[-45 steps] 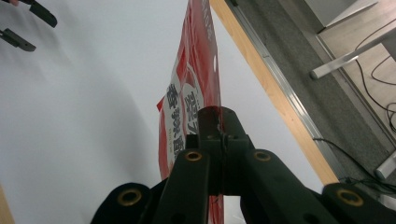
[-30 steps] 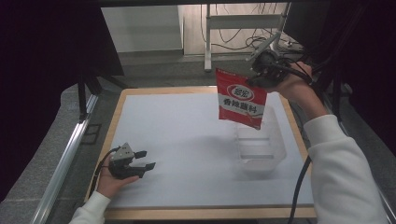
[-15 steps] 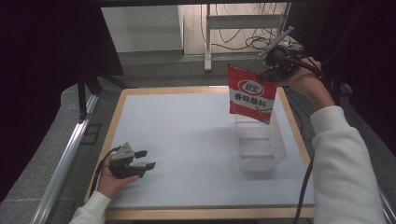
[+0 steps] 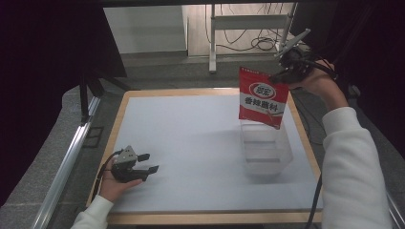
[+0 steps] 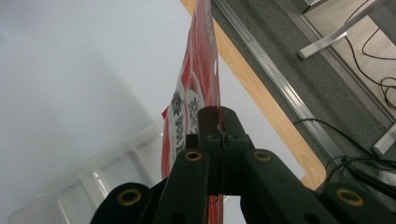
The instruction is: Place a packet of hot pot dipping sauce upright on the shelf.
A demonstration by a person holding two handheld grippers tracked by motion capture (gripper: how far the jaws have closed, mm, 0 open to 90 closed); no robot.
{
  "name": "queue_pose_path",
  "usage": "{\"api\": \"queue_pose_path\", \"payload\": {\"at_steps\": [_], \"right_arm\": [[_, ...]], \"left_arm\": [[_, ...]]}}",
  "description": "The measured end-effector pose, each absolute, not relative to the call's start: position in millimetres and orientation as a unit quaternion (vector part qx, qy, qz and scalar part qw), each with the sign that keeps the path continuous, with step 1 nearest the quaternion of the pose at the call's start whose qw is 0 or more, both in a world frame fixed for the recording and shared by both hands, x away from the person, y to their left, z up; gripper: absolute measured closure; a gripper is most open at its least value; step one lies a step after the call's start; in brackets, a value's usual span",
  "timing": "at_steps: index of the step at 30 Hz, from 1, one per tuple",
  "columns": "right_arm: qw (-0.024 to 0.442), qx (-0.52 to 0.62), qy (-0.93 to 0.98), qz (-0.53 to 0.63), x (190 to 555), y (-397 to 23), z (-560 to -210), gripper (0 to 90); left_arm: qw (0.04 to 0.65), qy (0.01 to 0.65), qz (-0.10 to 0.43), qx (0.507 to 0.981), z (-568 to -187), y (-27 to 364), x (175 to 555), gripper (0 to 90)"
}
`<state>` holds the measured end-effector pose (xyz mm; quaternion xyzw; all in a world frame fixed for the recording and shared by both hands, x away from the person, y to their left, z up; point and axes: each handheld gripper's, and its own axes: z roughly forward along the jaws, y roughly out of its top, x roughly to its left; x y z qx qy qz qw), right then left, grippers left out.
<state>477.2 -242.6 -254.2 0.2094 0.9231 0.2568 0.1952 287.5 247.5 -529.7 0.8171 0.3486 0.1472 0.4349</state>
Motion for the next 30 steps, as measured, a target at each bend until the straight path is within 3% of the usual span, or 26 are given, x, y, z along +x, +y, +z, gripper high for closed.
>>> {"api": "queue_pose_path", "payload": {"at_steps": [19, 21, 25, 30], "right_arm": [[0.185, 0.237, 0.917, 0.263, 490, -268, -304, 87.4], [0.191, 0.248, 0.911, 0.269, 489, -270, -309, 80.8], [0.230, 0.291, 0.882, 0.292, 481, -269, -309, 51.5], [0.269, 0.314, 0.843, 0.343, 460, -252, -292, 36.2]], "left_arm": [[0.435, 0.351, 0.151, 0.815, -529, 247, 286, 36.1], [0.436, 0.349, 0.151, 0.816, -529, 247, 286, 36.1], [0.438, 0.344, 0.149, 0.817, -528, 246, 286, 36.1], [0.452, 0.339, 0.145, 0.812, -525, 246, 288, 36.0]]}}
